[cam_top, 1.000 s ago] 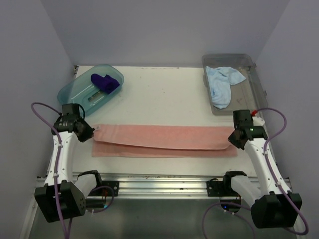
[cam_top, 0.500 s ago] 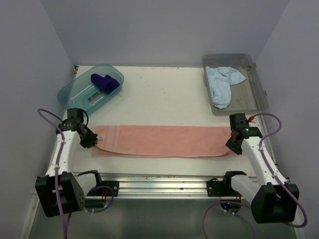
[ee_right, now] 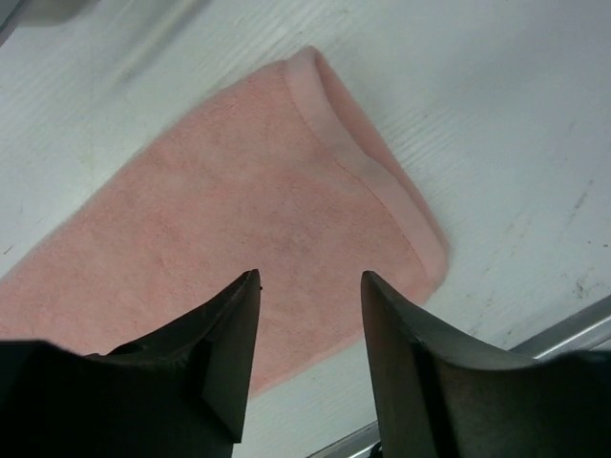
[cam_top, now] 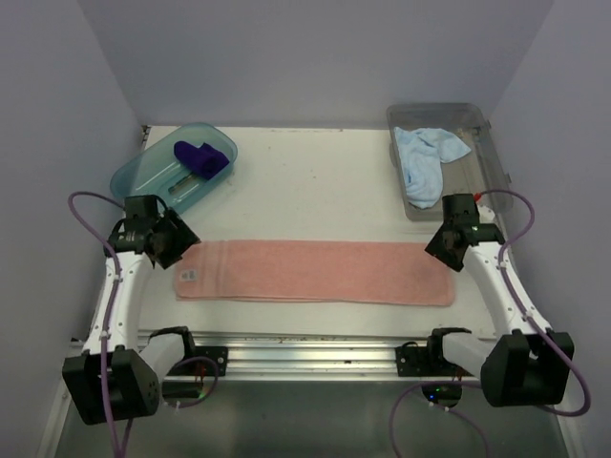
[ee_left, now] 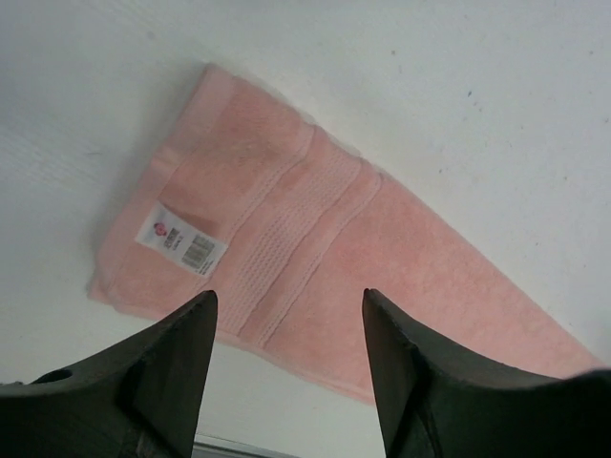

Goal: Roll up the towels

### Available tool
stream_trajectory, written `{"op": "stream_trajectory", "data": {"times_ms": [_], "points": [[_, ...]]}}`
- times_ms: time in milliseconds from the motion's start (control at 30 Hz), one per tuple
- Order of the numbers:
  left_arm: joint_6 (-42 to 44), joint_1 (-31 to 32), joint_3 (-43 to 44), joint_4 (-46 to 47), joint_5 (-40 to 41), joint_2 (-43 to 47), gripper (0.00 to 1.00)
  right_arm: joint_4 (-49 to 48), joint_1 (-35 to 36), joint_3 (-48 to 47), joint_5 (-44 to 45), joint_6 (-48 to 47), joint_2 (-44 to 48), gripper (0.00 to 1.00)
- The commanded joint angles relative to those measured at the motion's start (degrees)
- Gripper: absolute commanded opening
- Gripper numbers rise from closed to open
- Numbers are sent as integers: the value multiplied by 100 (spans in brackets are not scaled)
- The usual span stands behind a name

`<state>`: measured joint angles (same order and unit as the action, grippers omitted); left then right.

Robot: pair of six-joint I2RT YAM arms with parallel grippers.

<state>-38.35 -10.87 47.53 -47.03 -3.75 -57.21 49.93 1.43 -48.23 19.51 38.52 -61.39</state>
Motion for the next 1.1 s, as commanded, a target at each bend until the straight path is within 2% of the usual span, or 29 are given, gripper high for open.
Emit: {"op": "stream_trajectory", "data": {"times_ms": [0,33,67,200,333,500,567,733,833,967,1067], "points": [[257,558,204,747,-215,-579,64,-668,-38,-274,-553,-459,-757,48],[240,699,230,774,-153,-781,62,-712,-38,-310,-579,-512,-917,47],[231,927,196,922,-179,-1131,59,-870,-55,-327,-658,-573,-1102,41],[214,1026,-68,1345,-284,-1722,54,-1213,-90,-345,-633,-627,-1700,35],[117,1026,-428,1433,311,-2013,54,-1555,-117,-249,-666,-802,-2341,32],[64,1017,-718,1345,348,-2137,55,-1724,-117,14,-826,-838,-2791,28],[64,1017,-693,1232,348,-1970,56,-1715,-117,102,-905,-811,-2591,26],[82,991,-306,660,1050,-1426,59,-1408,-117,24,-984,-741,-1685,29],[222,711,-165,475,1236,-1319,59,-1197,-117,-108,-1098,-715,-1166,32],[372,-106,-147,466,1061,-1433,59,-959,-117,-231,-1265,-758,-814,33],[381,-301,-69,448,1052,-1644,55,-854,-125,-257,-1414,-741,-568,34]]}}
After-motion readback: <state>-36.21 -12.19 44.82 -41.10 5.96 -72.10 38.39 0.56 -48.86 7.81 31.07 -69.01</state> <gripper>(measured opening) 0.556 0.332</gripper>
